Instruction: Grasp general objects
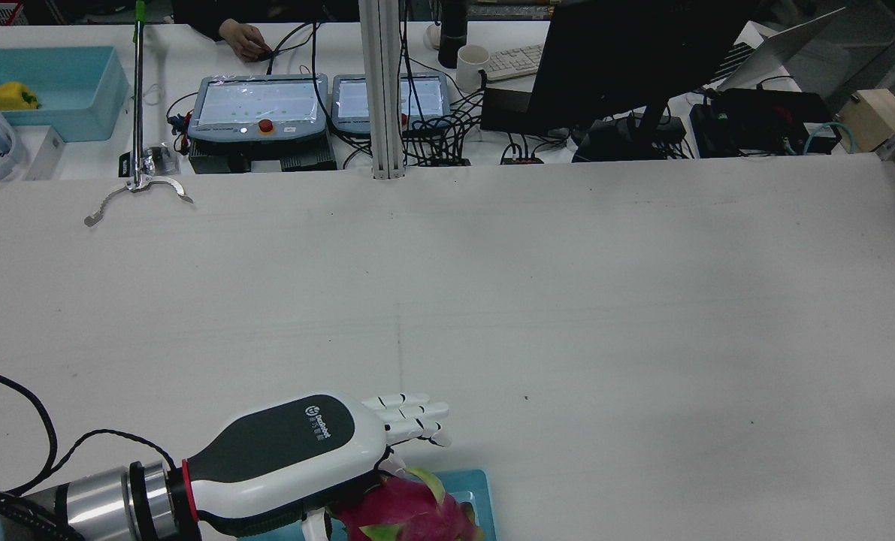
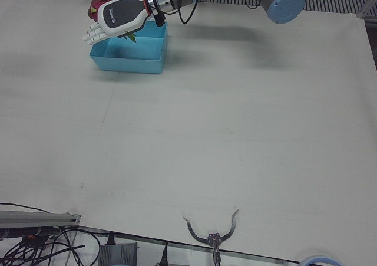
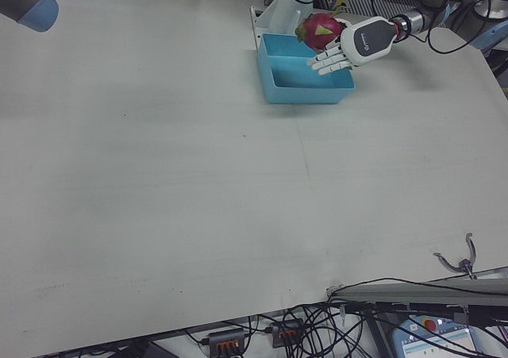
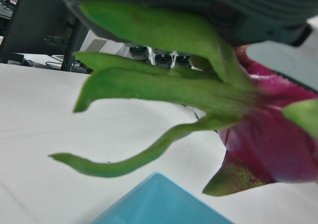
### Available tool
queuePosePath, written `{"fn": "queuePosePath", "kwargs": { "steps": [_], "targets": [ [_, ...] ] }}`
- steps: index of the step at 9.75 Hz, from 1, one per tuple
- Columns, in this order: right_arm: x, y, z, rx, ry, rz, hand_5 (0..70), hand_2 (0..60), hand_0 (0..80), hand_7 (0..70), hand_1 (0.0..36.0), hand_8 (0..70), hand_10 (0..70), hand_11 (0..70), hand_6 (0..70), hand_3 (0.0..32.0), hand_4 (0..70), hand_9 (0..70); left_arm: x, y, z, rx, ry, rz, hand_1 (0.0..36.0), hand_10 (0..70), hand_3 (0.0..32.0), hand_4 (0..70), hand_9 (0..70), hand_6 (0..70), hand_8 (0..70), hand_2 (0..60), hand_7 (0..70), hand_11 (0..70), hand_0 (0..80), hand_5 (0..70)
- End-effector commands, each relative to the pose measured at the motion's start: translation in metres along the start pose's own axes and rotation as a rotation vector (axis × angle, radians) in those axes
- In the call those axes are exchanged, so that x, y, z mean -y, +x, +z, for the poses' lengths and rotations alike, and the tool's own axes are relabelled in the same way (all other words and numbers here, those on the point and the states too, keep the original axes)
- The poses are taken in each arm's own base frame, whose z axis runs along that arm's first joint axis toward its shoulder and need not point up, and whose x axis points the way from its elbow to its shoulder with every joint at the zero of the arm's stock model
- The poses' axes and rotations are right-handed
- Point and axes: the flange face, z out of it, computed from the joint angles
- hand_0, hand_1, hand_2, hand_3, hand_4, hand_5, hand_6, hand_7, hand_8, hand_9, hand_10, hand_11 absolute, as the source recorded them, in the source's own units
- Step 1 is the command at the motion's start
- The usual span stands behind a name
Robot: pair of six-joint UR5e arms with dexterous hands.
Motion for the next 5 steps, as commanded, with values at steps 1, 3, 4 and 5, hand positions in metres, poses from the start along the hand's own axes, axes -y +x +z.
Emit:
{"fn": "queuePosePath", "kwargs": {
  "steps": [1, 3, 4, 5],
  "targets": [
    [0.0, 0.0, 0.0, 0.0, 0.0, 0.0, 0.0, 0.0, 0.0, 0.0, 0.0, 0.0, 0.0, 0.0, 0.0, 0.0, 0.0, 0.0, -0.0129, -0.0318, 0.029, 0.032, -0.017, -0.08, 4.0, 5.2, 0.0, 41.4, 2.5, 9.7, 13.2, 21.2, 19.6, 6.7, 38.1, 49.8],
    [0.0, 0.0, 0.0, 0.0, 0.0, 0.0, 0.0, 0.0, 0.0, 0.0, 0.0, 0.0, 0.0, 0.0, 0.0, 0.0, 0.0, 0.0, -0.0129, -0.0347, 0.0264, 0.037, -0.03, -0.078, 0.0, 3.0, 0.0, 15.0, 0.6, 2.3, 10.0, 0.0, 10.4, 3.6, 19.6, 14.8],
    [0.0, 0.0, 0.0, 0.0, 0.0, 0.0, 0.0, 0.0, 0.0, 0.0, 0.0, 0.0, 0.0, 0.0, 0.0, 0.0, 0.0, 0.0, -0.018, -0.0357, 0.0258, 0.038, -0.062, -0.076, 0.0, 1.3, 6.0, 2.8, 0.0, 0.0, 9.3, 0.0, 6.4, 1.2, 12.7, 9.7],
    [0.0, 0.0, 0.0, 0.0, 0.0, 0.0, 0.0, 0.0, 0.0, 0.0, 0.0, 0.0, 0.0, 0.0, 0.0, 0.0, 0.0, 0.0, -0.0192, -0.0317, 0.0235, 0.03, -0.091, -0.073, 0.0, 0.4, 17.0, 0.0, 0.0, 0.0, 8.7, 0.0, 4.7, 0.0, 8.8, 6.7]
  ]
}}
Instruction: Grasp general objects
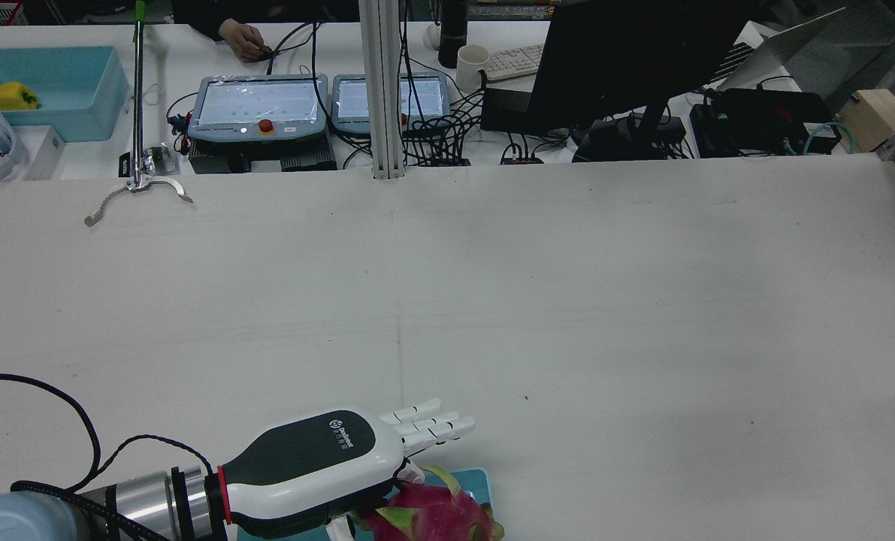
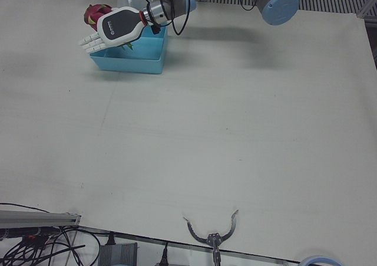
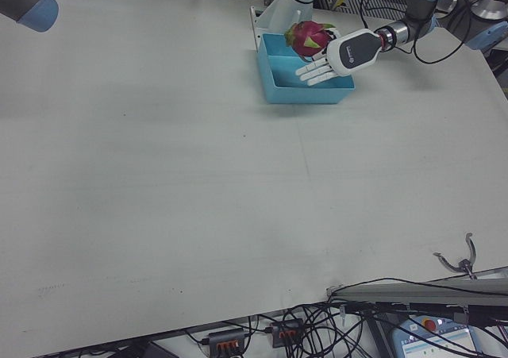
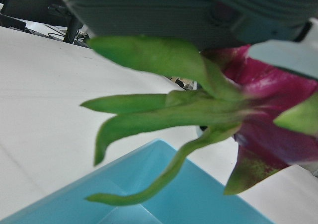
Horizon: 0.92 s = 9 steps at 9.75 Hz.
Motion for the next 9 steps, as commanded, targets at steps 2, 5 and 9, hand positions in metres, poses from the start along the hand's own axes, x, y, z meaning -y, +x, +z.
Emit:
{"fn": "queuePosePath", "kwargs": {
  "steps": [2, 5, 9],
  "targets": [
    [0.0, 0.0, 0.0, 0.0, 0.0, 0.0, 0.0, 0.0, 0.0, 0.0, 0.0, 0.0, 0.0, 0.0, 0.0, 0.0, 0.0, 0.0, -0.005, 0.017, -0.013, -0.014, -0.064, 0.005, 0.0, 0.0, 29.2, 0.0, 0.0, 0.0, 8.2, 0.0, 3.0, 0.0, 0.0, 1.7],
    [0.0, 0.0, 0.0, 0.0, 0.0, 0.0, 0.0, 0.0, 0.0, 0.0, 0.0, 0.0, 0.0, 0.0, 0.0, 0.0, 0.0, 0.0, 0.008, 0.02, -0.015, 0.013, -0.033, 0.003, 0.0, 0.0, 32.0, 0.0, 0.0, 0.0, 7.8, 0.0, 4.1, 0.0, 4.0, 3.6],
    [0.0, 0.0, 0.0, 0.0, 0.0, 0.0, 0.0, 0.0, 0.0, 0.0, 0.0, 0.0, 0.0, 0.0, 0.0, 0.0, 0.0, 0.0, 0.233, 0.019, -0.114, -0.038, 0.363, -0.104, 0.0, 0.7, 5.0, 8.0, 0.5, 0.8, 11.6, 0.0, 9.6, 0.0, 3.9, 8.5]
  ]
}}
